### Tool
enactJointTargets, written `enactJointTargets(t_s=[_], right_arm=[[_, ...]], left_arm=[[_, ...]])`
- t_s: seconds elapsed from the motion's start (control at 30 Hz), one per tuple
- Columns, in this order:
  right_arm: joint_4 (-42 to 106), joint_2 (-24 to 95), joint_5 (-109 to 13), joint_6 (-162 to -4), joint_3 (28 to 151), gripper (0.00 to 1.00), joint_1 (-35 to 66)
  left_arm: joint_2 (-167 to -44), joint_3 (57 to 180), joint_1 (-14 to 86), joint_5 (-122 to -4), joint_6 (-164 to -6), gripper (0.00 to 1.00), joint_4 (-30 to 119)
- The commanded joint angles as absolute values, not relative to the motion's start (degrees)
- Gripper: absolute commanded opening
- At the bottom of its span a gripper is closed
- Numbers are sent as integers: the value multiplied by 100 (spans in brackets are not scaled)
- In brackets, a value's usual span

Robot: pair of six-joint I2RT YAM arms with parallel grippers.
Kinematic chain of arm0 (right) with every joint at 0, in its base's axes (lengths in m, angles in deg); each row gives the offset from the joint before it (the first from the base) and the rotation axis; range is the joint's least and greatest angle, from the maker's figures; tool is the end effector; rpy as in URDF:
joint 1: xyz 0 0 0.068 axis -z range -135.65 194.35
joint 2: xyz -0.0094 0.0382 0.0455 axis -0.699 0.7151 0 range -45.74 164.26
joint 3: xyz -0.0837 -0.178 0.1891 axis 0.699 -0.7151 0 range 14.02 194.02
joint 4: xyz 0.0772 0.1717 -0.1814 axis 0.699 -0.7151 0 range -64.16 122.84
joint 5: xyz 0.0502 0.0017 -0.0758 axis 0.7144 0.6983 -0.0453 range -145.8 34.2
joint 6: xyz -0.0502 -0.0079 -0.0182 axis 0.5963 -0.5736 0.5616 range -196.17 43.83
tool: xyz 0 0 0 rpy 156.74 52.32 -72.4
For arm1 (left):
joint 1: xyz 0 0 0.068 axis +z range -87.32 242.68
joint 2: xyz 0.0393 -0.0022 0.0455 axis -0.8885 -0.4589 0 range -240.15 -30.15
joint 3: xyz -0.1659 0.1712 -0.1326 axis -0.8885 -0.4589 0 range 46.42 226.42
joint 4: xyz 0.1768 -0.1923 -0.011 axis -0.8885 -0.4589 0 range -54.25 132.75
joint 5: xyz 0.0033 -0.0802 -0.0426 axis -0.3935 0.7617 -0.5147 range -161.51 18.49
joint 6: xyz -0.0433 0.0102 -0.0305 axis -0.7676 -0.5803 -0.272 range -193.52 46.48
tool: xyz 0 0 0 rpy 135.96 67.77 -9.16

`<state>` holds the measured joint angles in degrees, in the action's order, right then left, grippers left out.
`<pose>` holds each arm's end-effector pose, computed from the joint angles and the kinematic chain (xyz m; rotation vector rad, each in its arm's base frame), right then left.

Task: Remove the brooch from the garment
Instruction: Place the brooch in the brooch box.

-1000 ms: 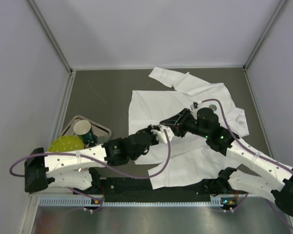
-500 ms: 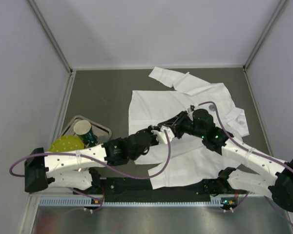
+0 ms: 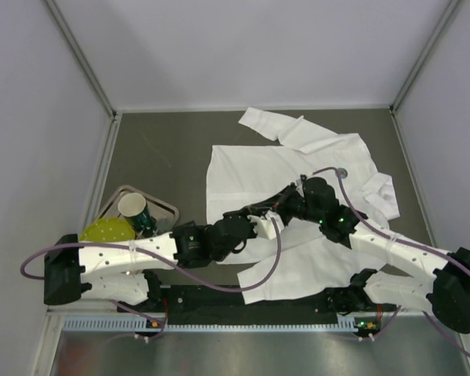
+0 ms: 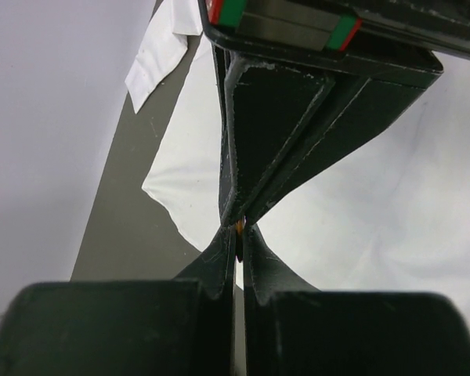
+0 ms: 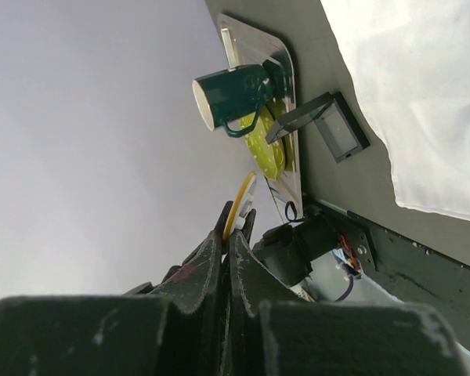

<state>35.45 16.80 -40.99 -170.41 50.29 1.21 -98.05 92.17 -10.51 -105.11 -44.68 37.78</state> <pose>0.1717 0.1734 0.2496 0.8720 2.3080 1.6130 0.0947 -0.2455 0.2740 1.2753 1.4902 0.0944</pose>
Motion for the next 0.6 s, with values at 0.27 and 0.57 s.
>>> enactJointTargets(t_s=[0.27,0.57], right_arm=[[4751,1719,-4279,-16171,4926,0,-4],[6690,2166,-3577,-14430,4462,0,-56]], left_arm=[[-8872,9380,-1132,-10377,-6189,59,3169],[-6235,9650,-1132,-10128,-8245,83,2193]])
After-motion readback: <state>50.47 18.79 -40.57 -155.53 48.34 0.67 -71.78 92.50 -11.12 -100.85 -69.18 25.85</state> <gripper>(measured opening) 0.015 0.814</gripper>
